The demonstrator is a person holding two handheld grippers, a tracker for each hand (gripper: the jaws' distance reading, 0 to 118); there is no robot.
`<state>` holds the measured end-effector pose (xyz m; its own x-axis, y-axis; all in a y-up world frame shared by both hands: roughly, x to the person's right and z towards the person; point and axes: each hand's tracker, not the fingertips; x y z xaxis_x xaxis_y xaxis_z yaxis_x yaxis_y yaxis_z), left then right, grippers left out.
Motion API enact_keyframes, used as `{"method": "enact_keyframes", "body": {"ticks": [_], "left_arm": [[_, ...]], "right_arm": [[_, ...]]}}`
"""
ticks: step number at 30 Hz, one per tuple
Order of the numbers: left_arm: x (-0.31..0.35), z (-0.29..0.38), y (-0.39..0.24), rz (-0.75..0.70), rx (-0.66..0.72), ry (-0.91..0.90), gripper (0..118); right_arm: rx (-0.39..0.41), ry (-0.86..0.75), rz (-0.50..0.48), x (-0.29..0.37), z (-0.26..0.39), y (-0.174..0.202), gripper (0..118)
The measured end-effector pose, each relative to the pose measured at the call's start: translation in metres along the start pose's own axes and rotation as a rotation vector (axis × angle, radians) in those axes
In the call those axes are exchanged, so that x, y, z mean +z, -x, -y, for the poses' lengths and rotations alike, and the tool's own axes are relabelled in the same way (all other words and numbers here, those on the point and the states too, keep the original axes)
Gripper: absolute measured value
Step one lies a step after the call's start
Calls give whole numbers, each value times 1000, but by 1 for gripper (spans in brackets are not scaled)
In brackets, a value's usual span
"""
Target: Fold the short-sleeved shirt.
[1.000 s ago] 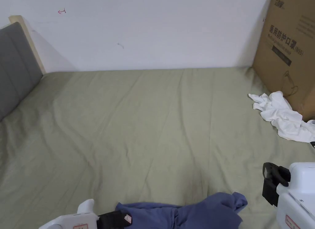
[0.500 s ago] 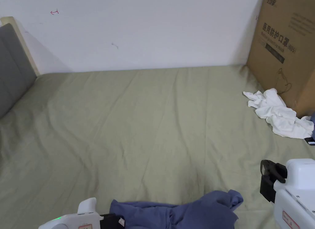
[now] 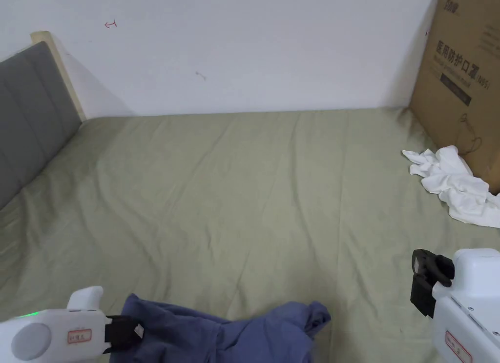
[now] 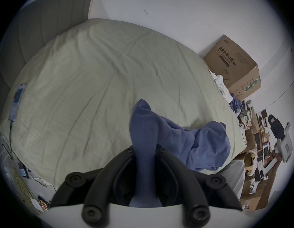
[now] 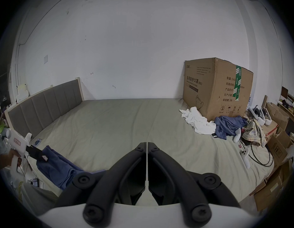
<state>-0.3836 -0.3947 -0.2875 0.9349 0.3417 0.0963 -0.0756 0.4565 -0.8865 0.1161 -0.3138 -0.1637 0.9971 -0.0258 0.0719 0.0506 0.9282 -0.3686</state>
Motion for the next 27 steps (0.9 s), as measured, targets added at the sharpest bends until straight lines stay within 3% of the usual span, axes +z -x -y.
{"method": "enact_keyframes", "body": {"ticks": [6,14,20,27], "left_arm": [[7,-13,-60,68,6,7,20],[-40,-15,-152,202,-41,105,20],[-100,8,-212,140,-96,176,21],[-158,45,-264,-51,-264,225,21]], "right_arm": [[-14,-3,-14,1,0,0,4],[-19,-15,-1,11,-2,-14,4],[-30,-12,40,19,2,-33,4],[-45,-8,78,26,7,-48,4]]}}
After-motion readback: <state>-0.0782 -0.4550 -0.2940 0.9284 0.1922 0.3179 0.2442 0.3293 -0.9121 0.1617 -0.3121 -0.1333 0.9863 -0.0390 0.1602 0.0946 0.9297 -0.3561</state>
